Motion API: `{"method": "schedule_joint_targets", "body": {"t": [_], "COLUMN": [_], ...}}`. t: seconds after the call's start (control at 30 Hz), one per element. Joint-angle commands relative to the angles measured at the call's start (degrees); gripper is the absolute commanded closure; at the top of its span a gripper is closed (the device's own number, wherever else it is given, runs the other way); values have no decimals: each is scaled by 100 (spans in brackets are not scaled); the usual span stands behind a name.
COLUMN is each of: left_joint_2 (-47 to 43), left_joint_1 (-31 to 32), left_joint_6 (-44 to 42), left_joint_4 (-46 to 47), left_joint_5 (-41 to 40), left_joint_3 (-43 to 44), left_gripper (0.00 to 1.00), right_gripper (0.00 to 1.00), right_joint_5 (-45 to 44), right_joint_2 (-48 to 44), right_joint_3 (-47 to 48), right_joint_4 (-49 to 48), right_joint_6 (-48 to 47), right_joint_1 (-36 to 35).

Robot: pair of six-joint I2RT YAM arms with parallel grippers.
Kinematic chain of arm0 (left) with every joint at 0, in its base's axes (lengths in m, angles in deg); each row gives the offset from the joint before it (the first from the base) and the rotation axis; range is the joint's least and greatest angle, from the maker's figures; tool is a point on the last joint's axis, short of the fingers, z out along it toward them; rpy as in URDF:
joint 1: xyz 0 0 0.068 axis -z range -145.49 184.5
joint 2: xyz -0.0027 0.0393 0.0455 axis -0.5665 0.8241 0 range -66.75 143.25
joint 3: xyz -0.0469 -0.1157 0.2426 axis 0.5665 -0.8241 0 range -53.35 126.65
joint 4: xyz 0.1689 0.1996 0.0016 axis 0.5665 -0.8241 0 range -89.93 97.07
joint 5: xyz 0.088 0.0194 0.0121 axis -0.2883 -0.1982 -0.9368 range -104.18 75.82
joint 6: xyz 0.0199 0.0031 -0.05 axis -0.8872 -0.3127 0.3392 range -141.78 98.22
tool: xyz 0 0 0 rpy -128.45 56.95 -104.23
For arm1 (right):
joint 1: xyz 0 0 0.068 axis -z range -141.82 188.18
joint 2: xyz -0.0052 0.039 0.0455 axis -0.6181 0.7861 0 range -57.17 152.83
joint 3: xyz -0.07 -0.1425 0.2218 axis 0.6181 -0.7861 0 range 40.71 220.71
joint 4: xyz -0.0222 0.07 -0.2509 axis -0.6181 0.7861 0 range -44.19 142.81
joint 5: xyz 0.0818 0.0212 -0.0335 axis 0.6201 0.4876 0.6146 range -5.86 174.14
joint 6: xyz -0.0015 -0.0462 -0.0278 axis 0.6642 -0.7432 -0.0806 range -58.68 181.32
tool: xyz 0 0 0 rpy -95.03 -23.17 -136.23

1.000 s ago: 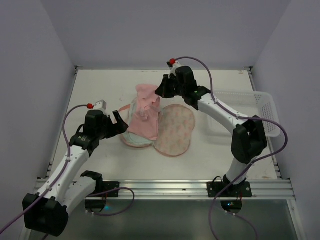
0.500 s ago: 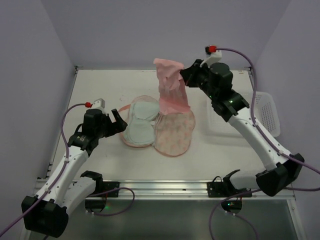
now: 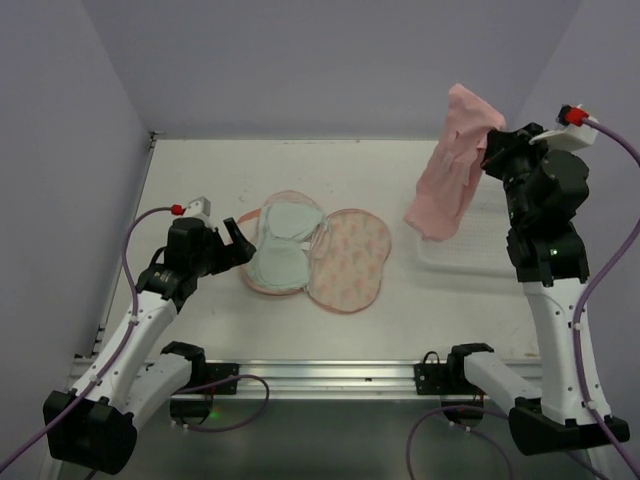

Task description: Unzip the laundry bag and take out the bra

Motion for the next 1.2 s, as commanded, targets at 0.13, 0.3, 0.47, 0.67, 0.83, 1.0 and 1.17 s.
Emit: {"method": "schedule_joint_targets", "body": {"t": [0.13,0.3,0.47,0.67,0.83,1.0,1.17], "left_joint_2": [60,69,104,104,122,139,148], "left_joint_1": [-34,-34,-34,-34,-34,-34,-34], "left_joint_6": [97,88,88,97,88,88,70], "left_joint_4": [229,246,273,282,273,273,255], "left_joint_5": [267,249,284,284,319,311,311], "left_joint_3": [-80,-106,-141,-133,-142,-142,-142], "left_gripper": [4,4,4,4,4,4,4], "right_gripper": [100,100,100,100,100,94,48], "right_joint_5": [-277,55,583,311,408,198,-443], "right_joint_2": [-50,46,161,292,556,916,1162], "right_joint_3": [-631,-1482,-1967,-2758,-3224,-3286,-2717], "right_joint_4": [35,-570,-1080,-1388,-1432,-1363,-722], "right_joint_6": [114,299,765,1099,1117,1099,836], "right_joint_1": [900,1043,1070,1368,2044,2563,2669]}}
